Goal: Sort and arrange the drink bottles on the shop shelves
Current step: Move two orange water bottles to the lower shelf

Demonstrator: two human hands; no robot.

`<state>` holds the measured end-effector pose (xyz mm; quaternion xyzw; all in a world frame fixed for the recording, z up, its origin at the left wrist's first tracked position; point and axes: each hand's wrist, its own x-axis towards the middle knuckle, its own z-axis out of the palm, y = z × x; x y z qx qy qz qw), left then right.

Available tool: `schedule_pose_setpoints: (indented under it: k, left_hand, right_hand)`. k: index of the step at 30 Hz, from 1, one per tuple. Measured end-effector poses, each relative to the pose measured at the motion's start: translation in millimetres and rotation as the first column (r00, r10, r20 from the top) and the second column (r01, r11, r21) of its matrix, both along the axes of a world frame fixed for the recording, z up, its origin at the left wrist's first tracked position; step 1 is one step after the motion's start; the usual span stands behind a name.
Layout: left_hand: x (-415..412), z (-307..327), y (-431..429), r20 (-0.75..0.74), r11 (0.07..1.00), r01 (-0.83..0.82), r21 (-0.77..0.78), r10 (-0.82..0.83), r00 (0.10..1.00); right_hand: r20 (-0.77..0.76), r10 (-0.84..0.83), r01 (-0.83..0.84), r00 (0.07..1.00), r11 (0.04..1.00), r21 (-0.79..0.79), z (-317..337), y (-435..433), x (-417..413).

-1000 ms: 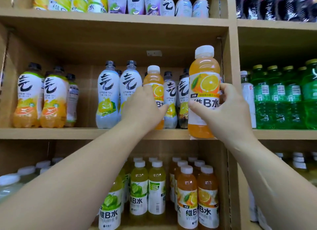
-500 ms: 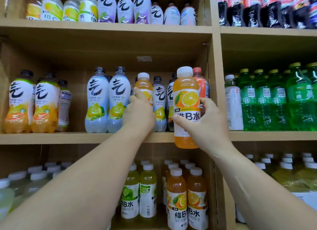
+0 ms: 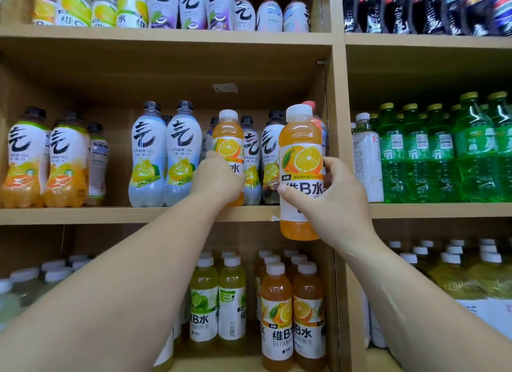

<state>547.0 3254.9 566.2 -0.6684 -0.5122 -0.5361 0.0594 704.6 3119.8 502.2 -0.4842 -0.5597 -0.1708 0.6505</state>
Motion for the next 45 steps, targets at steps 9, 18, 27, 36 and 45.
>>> schedule_pose_setpoints:
  k: [9, 18, 27, 36, 45]
  left_hand:
    - [-12.6, -18.3, -33.3, 0.106, 0.950, 0.170, 0.261, -0.203, 0.973]
    - [-52.9, -91.3, -121.6, 0.163, 0.838, 0.412, 0.357, -0.490, 0.856]
    - [-44.6, -220.0, -110.4, 0.172, 0.865, 0.502, 0.022, -0.498, 0.850]
    - [-22.8, -301.0, -54.6, 0.212, 0.872, 0.462, -0.166, -0.426, 0.880]
    - [-17.0, -316.3, -36.3, 0.183, 0.872, 0.441, -0.212, -0.408, 0.894]
  right_hand:
    - [-0.061, 0.076, -0.076, 0.995, 0.997, 0.002, -27.5, -16.7, -1.9]
    - [-0.109, 0.128, -0.134, 0.986, 0.989, -0.059, -108.7, -37.0, 0.3]
    - [-0.159, -0.021, -0.020, 0.987, 0.967, -0.256, -202.2, -11.7, -1.9]
    - [-0.129, -0.149, 0.085, 0.980, 0.909, -0.408, -257.9, 8.6, -3.1]
    - [-0.067, -0.215, 0.163, 0.974, 0.878, -0.450, -258.9, 6.6, -1.9]
